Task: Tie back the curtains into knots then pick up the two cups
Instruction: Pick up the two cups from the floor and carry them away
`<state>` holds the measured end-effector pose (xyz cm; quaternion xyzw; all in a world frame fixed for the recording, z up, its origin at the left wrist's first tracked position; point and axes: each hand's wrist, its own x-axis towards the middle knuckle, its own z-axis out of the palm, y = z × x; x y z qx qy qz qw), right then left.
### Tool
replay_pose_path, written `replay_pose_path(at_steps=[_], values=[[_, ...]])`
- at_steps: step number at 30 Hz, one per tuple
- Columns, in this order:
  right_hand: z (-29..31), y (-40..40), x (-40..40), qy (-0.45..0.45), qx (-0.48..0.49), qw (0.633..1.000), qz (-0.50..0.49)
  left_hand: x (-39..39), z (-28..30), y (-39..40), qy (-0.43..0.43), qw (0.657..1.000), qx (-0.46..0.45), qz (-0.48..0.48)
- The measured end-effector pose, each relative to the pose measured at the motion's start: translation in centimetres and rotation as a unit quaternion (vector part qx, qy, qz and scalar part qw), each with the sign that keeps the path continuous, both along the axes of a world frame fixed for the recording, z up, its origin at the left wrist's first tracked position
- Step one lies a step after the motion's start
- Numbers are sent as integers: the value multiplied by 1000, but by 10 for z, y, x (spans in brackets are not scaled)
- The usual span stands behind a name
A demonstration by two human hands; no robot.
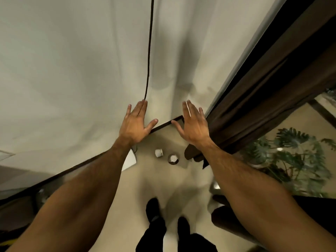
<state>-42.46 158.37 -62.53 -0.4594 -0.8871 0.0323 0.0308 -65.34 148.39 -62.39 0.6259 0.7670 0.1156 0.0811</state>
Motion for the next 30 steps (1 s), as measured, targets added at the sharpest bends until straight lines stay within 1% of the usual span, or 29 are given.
replay_pose_path(at_steps=[3, 7, 13, 20, 25, 30], values=[[-52, -1, 4, -13, -22, 1000, -1, 3, -57, -1, -32, 999, -17, -4], [-131, -2, 8, -4, -50, 999, -4, 8, -134, -5, -47, 998, -48, 2], [-254, -8, 7, -12, -123, 992, -5, 10, -259, -13, -72, 994, -84, 24], [-399, -21, 17, -31, -189, 981, -22, 23, -388, -12, -141, 977, -148, 66], [-485, -32, 20, -28, -211, 976, -40, 34, -474, -3, -148, 971, -174, 65], [-555, -34, 20, -52, -220, 973, -53, 36, -547, 7, -149, 972, -176, 40]])
